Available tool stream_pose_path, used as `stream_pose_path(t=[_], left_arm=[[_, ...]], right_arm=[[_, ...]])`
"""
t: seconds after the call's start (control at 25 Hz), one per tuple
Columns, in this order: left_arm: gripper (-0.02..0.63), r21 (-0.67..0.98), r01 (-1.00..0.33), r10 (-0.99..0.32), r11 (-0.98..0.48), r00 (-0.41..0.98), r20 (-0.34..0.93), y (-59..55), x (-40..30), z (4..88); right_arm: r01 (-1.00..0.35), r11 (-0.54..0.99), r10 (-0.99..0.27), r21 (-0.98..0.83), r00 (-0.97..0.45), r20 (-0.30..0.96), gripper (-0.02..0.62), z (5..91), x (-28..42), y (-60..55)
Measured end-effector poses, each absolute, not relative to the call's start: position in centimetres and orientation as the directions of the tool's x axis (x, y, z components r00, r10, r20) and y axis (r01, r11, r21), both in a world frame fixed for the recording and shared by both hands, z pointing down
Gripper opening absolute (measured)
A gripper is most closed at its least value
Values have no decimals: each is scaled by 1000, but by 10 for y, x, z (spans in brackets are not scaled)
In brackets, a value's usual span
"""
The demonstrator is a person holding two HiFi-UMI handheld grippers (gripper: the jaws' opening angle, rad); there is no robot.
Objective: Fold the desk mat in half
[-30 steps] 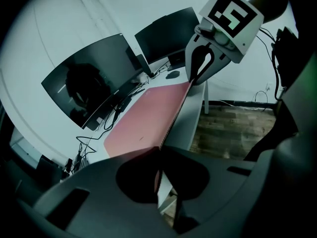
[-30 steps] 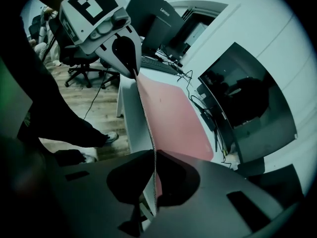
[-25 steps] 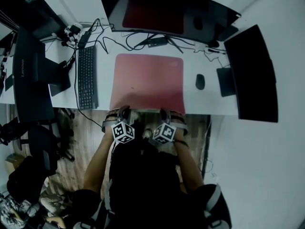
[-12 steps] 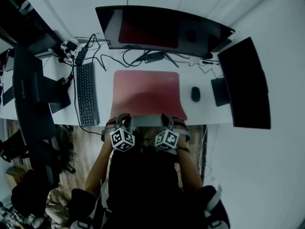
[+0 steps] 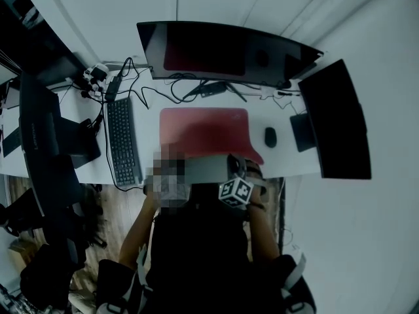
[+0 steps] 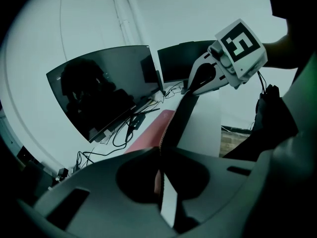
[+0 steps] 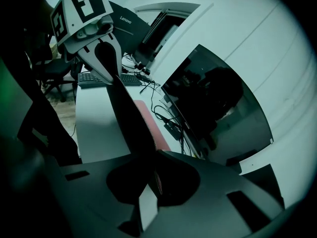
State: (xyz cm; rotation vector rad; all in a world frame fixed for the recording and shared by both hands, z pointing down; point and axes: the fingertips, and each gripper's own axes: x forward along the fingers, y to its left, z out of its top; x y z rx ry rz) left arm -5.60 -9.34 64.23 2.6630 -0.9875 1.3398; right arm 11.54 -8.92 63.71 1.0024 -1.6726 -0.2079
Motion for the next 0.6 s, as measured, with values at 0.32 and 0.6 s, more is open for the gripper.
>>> stream_pose_path(t=[0.32,0.6], left_arm=[[20,-307,-565,-588,-766,424,689,-141,-58,630],[21,-349,-589,-636,-729,393,664,-190,-52,625]], right_arm=[[-540,575,-740,614,-25,672,20,627,114,-135],[-537,579,-747,613,-49,663,20,623,119,-187]])
